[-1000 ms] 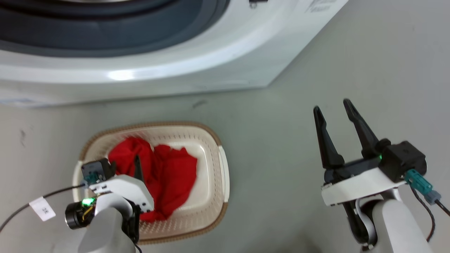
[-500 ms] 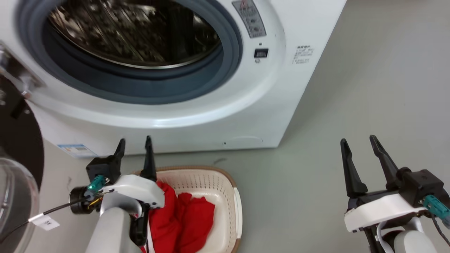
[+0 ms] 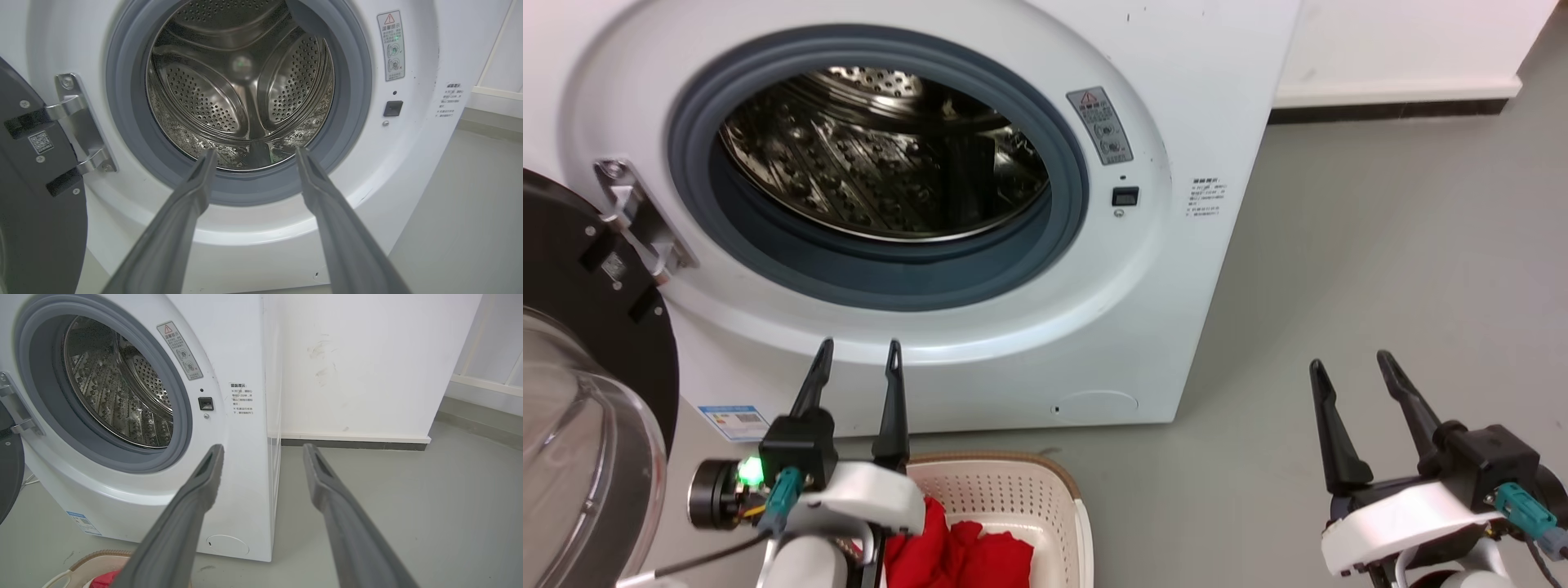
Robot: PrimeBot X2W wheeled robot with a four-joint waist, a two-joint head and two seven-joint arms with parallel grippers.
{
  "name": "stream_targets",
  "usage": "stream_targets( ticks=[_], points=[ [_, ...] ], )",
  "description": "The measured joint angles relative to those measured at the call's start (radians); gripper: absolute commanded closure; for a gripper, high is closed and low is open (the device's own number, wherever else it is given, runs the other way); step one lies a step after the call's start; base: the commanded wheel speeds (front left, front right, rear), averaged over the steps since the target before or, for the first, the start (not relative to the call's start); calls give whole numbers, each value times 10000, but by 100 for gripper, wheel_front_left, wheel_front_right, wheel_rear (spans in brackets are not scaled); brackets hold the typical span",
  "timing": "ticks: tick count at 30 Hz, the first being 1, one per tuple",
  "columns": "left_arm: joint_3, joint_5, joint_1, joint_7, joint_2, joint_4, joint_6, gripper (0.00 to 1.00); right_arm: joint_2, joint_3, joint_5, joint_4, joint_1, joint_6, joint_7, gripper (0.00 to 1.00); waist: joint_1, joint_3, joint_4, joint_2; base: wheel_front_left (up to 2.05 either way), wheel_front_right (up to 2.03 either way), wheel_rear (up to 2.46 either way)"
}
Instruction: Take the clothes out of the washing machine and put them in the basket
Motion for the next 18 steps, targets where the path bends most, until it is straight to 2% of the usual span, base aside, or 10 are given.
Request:
stream_targets(
  ticks=[7,18],
  points=[
    [-23,-98,841,59,59,-453,86,0,-2,130,-17,-176,406,0,180,0,1,-487,171,0,0,0,0],
    [-330,-196,1173,391,38,-1011,132,0,-2,213,-31,-276,477,0,232,0,1,-621,286,0,0,0,0]
  ],
)
